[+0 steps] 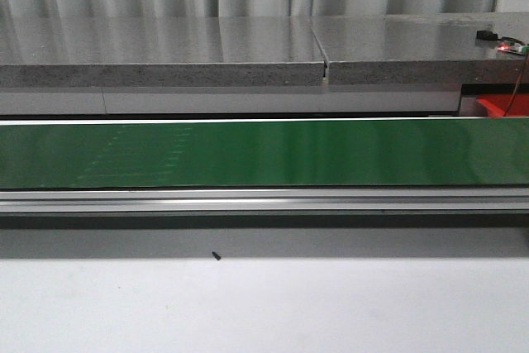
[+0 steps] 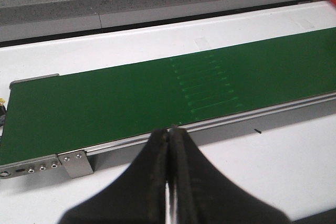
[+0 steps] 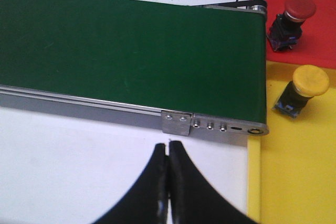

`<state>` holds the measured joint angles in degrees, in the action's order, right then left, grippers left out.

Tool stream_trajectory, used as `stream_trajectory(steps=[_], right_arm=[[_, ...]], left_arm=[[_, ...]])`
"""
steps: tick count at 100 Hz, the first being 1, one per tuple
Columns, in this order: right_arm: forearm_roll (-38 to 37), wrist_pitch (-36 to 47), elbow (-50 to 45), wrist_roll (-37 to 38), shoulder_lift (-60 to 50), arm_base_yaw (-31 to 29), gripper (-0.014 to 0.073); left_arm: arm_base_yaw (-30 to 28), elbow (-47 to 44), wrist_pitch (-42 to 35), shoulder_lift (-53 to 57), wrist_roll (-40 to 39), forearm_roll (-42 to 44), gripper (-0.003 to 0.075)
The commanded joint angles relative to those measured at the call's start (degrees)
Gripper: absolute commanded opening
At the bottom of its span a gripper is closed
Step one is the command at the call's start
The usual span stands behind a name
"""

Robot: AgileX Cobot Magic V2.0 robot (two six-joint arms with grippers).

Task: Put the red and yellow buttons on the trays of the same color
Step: 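Move the left gripper back over the button cluster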

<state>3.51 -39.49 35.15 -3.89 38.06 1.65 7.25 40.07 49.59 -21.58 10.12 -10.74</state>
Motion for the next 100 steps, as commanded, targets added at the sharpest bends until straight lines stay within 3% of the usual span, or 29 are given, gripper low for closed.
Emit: stream_trajectory(steps=[1,31,50,60,70,77,84,96,100], right_arm=[[0.5,3.2,1.3,-0.2,-0.1,0.1,-0.0067],[0.5,3.2,1.3,-0.2,-0.1,0.1,-0.0067],[0.5,3.2,1.3,-0.2,-0.1,0.1,-0.0067],[0.5,3.2,1.3,-0.2,-0.1,0.1,-0.0067],[0.5,3.2,1.3,-0.2,-0.1,0.1,-0.0067],[0.5,3.2,1.3,-0.2,-0.1,0.1,-0.0067],[0.5,3.2,1.3,-0.2,-0.1,0.1,-0.0067],[0.5,3.2,1.3,-0.2,-0.1,0.1,-0.0067],[0.5,3.2,1.3,-0.2,-0.1,0.1,-0.0067]], left_arm=[[0.5,0.7,-5.3,-0.5,-0.6,-2.0,-0.0019],[-1.0,-0.9,-5.4,-7.0,-0.6,2.3,-0.0019],[-6.5,-0.9,-7.7,-12.9,-0.9,3.1,-0.0019],[-11.0,-0.9,-10.1,-15.2,-6.7,4.2,-0.0018],[-15.2,-0.8,-10.5,-17.1,-6.9,5.0,0.0001],[-17.8,-0.8,-11.2,-17.9,-6.9,5.1,0.0065],[-20.0,-0.7,-11.7,-18.2,-7.0,5.1,0.0192],[-23.7,-0.7,-13.5,-18.2,-10.1,5.8,0.0517],[-25.1,-0.5,-13.9,-18.2,-11.8,6.5,0.0586]])
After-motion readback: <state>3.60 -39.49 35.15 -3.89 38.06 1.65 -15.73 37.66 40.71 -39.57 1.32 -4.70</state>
